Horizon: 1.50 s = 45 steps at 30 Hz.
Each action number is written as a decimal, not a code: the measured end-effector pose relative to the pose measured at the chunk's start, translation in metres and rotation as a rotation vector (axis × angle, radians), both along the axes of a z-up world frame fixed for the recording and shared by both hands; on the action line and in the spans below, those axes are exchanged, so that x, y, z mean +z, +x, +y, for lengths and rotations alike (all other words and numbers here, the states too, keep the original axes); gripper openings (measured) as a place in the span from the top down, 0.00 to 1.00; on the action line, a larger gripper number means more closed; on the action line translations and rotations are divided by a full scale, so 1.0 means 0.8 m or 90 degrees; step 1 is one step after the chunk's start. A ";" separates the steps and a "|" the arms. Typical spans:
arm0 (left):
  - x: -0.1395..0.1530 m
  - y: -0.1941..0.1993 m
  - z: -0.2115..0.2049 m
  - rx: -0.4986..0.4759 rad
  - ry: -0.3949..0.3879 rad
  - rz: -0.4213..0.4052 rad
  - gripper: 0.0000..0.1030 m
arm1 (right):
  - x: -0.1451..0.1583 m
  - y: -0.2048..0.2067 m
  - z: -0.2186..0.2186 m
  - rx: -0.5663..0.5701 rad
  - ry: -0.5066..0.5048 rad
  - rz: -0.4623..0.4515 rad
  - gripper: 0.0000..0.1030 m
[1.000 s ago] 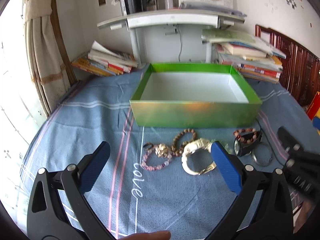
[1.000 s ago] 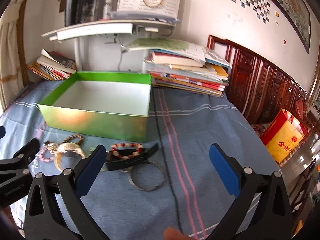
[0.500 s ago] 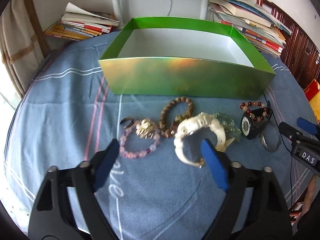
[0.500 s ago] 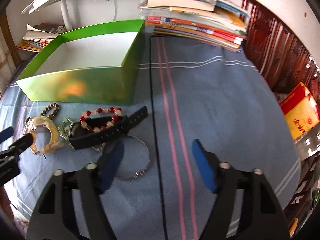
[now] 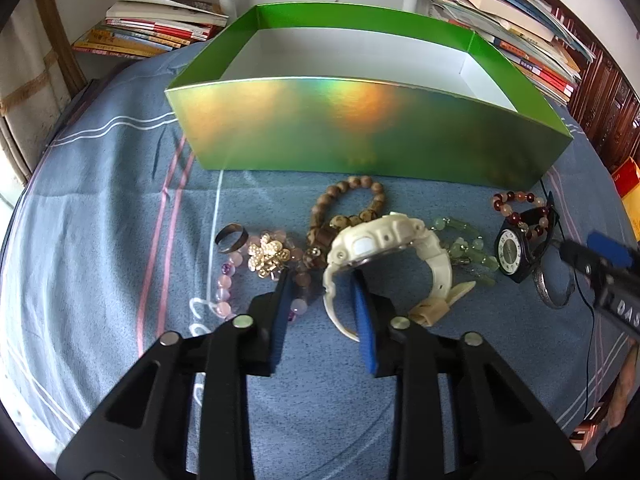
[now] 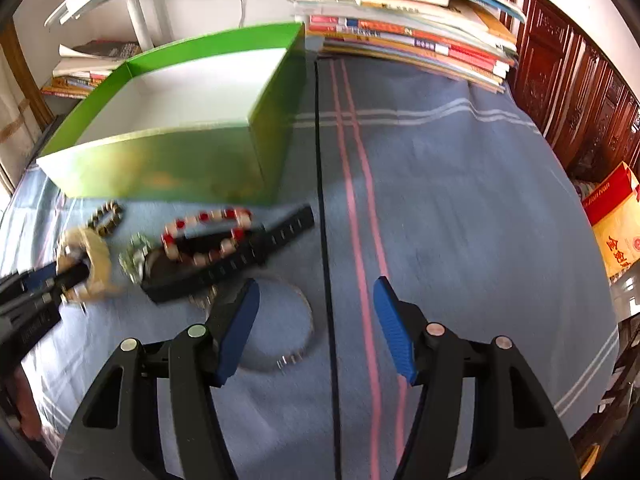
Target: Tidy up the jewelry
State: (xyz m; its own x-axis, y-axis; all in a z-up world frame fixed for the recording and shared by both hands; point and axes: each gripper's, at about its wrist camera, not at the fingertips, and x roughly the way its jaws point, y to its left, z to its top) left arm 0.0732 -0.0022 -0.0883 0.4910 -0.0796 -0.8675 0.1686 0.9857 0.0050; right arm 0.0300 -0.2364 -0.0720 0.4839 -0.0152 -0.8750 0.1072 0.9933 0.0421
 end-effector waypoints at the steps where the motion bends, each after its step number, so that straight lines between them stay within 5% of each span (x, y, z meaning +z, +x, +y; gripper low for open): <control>1: 0.000 0.000 0.001 0.002 0.001 -0.001 0.77 | -0.002 -0.002 0.002 0.004 -0.001 0.001 0.43; 4: 0.000 -0.002 0.007 0.005 0.001 -0.002 0.79 | 0.002 -0.005 0.001 0.002 0.014 -0.003 0.63; 9: 0.003 -0.005 0.016 0.013 0.003 0.002 0.78 | 0.035 0.007 0.030 0.052 0.022 -0.054 0.64; 16: 0.006 -0.007 0.019 0.013 -0.001 -0.003 0.71 | 0.015 0.062 0.096 0.117 -0.004 -0.009 0.67; 19: 0.011 -0.009 0.028 0.019 -0.004 -0.009 0.68 | 0.010 0.067 0.103 0.134 0.013 -0.001 0.91; 23: 0.021 -0.008 0.043 0.033 -0.021 -0.019 0.59 | 0.014 0.061 0.102 0.140 0.032 -0.003 0.92; 33: 0.041 -0.014 0.055 0.044 -0.029 -0.040 0.58 | 0.075 0.042 0.056 0.087 0.040 -0.081 0.92; 39: 0.045 -0.017 0.056 0.050 -0.026 -0.045 0.54 | 0.052 0.056 0.049 0.088 0.053 -0.033 0.92; 45: 0.046 -0.018 0.059 0.050 -0.023 -0.046 0.54 | 0.065 0.048 0.038 0.069 0.066 -0.058 0.92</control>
